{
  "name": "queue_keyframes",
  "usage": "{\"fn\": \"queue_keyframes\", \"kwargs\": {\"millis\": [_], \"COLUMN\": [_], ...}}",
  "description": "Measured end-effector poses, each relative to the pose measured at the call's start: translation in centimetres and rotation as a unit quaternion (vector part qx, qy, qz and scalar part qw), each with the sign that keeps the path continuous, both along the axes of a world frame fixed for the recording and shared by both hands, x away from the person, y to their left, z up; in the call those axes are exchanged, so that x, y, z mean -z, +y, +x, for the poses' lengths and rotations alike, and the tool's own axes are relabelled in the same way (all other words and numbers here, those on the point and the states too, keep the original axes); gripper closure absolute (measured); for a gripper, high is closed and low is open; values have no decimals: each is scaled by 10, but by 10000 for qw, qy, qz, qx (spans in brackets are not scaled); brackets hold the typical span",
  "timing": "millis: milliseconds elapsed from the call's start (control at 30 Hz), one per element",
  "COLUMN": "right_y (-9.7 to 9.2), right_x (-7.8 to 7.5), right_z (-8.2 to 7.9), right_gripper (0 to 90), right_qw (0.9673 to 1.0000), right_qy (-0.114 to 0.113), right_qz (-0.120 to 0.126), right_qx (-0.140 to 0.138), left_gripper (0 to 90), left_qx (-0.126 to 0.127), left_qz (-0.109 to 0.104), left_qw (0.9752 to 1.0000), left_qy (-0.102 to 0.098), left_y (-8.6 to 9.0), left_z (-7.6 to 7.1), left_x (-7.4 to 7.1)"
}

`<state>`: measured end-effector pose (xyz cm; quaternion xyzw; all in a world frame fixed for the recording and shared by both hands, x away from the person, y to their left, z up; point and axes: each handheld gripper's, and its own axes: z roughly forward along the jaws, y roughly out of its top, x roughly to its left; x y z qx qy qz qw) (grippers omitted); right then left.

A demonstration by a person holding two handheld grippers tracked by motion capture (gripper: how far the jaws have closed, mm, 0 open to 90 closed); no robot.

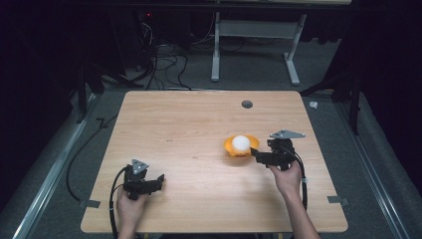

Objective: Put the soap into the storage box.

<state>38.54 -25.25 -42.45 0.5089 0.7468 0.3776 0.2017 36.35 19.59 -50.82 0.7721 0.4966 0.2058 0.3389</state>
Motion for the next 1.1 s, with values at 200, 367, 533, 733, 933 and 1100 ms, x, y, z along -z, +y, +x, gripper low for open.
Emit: {"fn": "queue_keyframes", "kwargs": {"millis": [200,367,533,733,933,1100], "right_y": [-2,-5,-9,-13,-16,-18], "right_x": [0,1,3,5,8,9], "right_z": [-3,-6,-11,-16,-20,-25], "right_gripper": [248,249,250,251,251,251], "right_qw": [10000,10000,9999,9997,9996,9994], "right_qy": [-18,-30,-29,-34,-16,-19], "right_qz": [-1,23,89,158,211,251], "right_qx": [20,51,121,157,196,225], "left_gripper": [155,155,156,155,156,155], "left_qx": [1,2,1,2,3,2], "left_qz": [1,2,1,1,3,3], "left_qw": [10000,10000,10000,10000,10000,10000], "left_qy": [0,0,0,0,0,-1], "left_y": [0,0,0,0,0,0], "left_z": [0,0,0,0,0,0], "left_x": [0,0,0,0,0,0]}}
